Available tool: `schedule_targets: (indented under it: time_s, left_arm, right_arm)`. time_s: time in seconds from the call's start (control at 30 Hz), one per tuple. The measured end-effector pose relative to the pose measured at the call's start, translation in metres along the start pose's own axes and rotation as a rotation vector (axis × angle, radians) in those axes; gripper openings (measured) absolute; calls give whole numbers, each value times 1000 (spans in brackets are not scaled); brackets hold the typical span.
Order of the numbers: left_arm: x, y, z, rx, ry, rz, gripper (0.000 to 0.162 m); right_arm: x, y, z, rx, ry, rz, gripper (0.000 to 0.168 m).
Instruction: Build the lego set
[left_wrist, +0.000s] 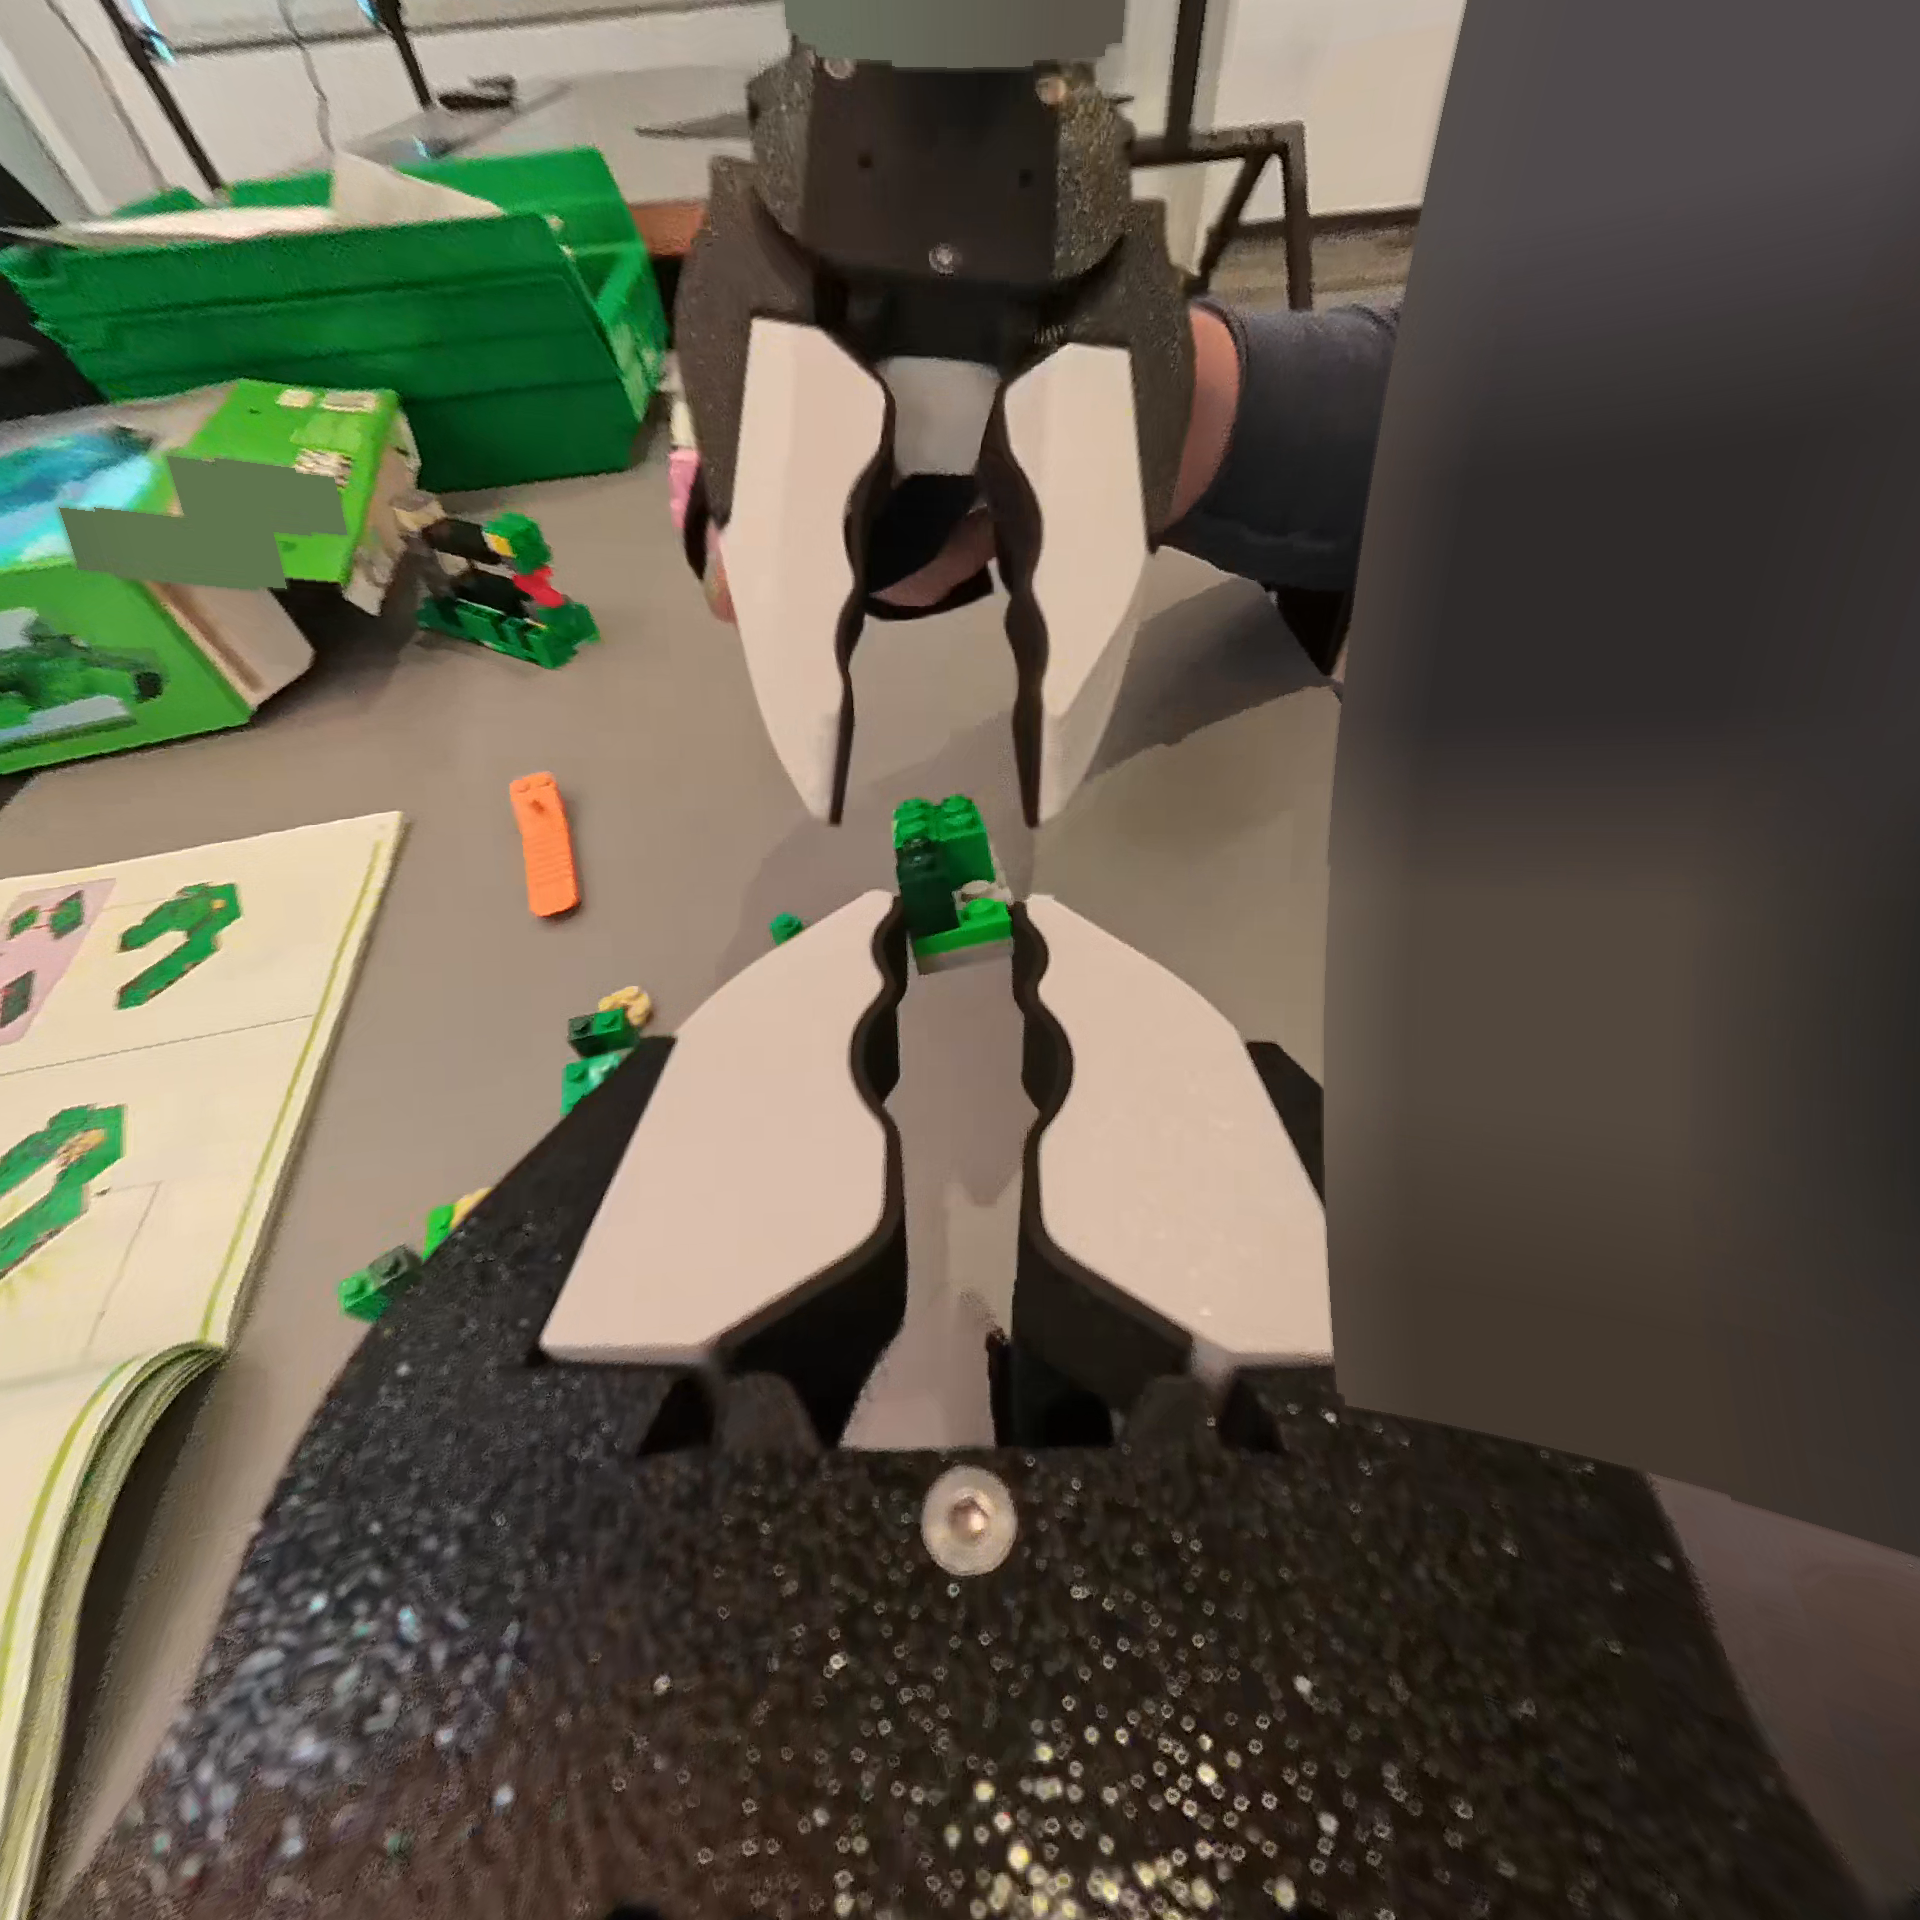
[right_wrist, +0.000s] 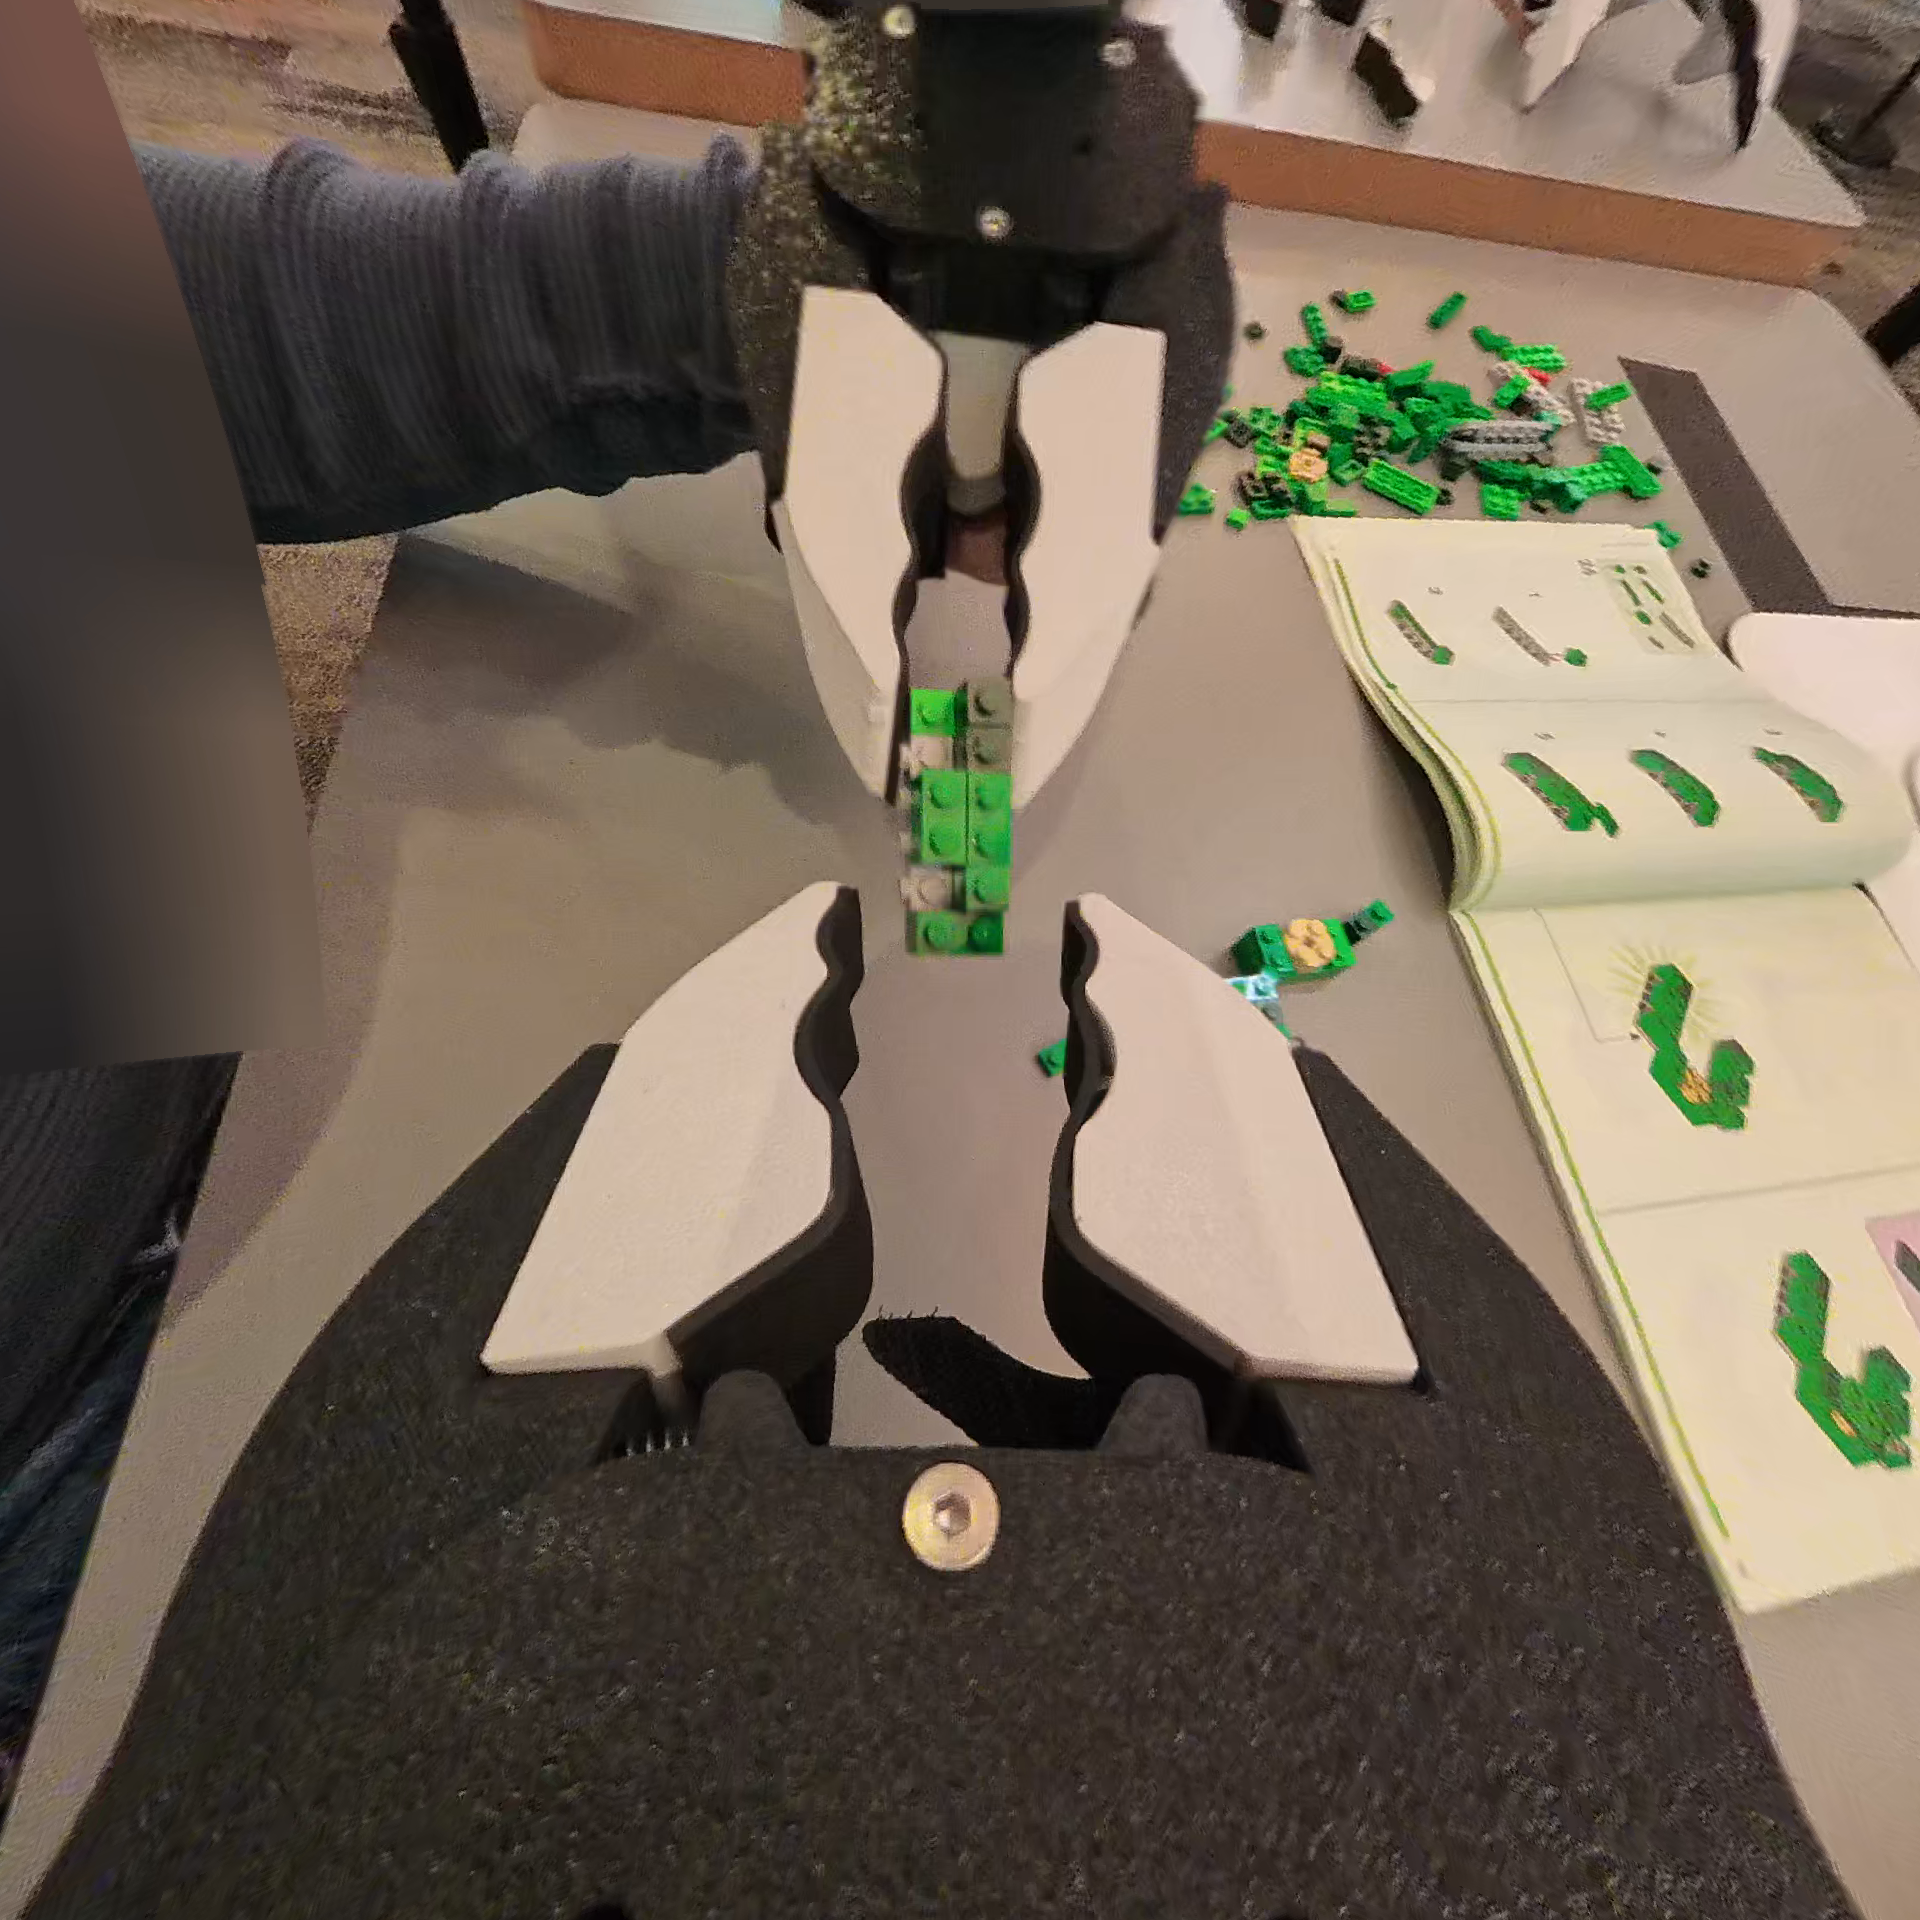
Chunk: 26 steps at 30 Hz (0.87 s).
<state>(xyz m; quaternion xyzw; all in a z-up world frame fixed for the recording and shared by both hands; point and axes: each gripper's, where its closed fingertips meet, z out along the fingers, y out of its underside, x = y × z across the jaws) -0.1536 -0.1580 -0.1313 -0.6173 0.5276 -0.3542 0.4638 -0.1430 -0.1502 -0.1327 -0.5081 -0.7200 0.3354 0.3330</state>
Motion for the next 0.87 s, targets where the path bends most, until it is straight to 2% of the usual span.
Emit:
schedule_targets:
  time_s: [0.07,0.13,0.27,0.33,0.4,0.53,0.73,0.87]
  left_arm:
    - [4,-2,5,-11,32,0,18]
    - [5,-4,8,-8,44,-2,18]
    - [-4,-6,8,31,-9,-42,19]
    - [-13,-12,7,110,-64,-92,37]
    - [-19,-17,7,187,-98,-121,47]
    - [-17,-35,9,376,-84,-125,40]
    - [-18,-52,3,572,-64,-151,38]
    - [-19,-48,5,554,-67,-153,33]
  right_arm:
    - [-5,1,5,-14,-21,-9,35]
    - [-8,5,8,-28,-40,-11,23]
    - [0,6,7,24,-5,30,21]
    - [5,-2,3,128,8,79,20]
    - [11,-12,-4,258,22,137,20]
    - [12,-23,-12,403,-6,219,20]
    - [14,-21,-13,394,22,200,20]
    - [12,-22,-13,392,30,187,20]
